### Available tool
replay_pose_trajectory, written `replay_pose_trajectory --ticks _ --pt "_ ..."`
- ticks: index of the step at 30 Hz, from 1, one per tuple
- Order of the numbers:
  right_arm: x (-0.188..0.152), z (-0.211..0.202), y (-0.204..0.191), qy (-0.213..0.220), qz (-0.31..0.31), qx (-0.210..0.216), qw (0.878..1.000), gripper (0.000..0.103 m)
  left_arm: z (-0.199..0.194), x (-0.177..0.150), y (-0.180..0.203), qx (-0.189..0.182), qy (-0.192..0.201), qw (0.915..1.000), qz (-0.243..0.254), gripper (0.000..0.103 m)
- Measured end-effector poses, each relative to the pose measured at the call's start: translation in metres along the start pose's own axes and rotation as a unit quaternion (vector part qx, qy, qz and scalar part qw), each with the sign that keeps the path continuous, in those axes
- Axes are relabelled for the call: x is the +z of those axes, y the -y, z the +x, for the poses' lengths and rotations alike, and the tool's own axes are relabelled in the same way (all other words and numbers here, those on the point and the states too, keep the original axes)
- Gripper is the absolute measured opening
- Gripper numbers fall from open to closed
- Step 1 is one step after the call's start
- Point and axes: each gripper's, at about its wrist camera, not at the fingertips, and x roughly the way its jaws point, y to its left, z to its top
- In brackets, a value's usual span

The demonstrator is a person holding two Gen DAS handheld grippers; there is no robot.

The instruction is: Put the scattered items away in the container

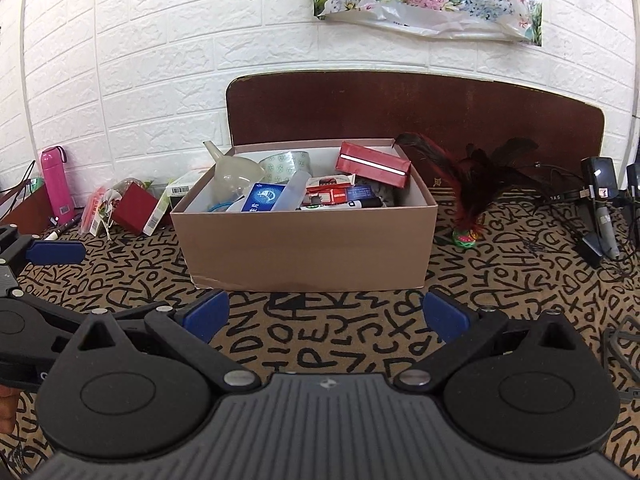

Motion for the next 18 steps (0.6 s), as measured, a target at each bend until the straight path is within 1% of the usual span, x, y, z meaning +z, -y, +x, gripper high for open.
replay_pose_trajectory --ticks 6,10,14,18 --pt "0.001 0.005 0.002 -0.004 -0.009 -0.01 1.0 0.103 0.005 0.0 0.0 0.015 -0.006 0.9999 0.001 0.103" --pt "0.0 0.01 0.001 -0.013 -0.024 -0.022 0.999 0.103 0.008 0.0 -0.006 0.013 -0.009 0.9998 -0.013 0.103" --pt "-0.002 0.015 -0.001 -0.023 -0.035 -0.017 0.999 0.103 0.009 0.001 -0.015 0.01 -0.01 0.9993 -0.034 0.103" --pt "-0.003 0.02 -0.003 -0.032 -0.04 -0.013 0.999 0.103 0.009 0.001 -0.019 0.012 -0.012 0.999 -0.04 0.103"
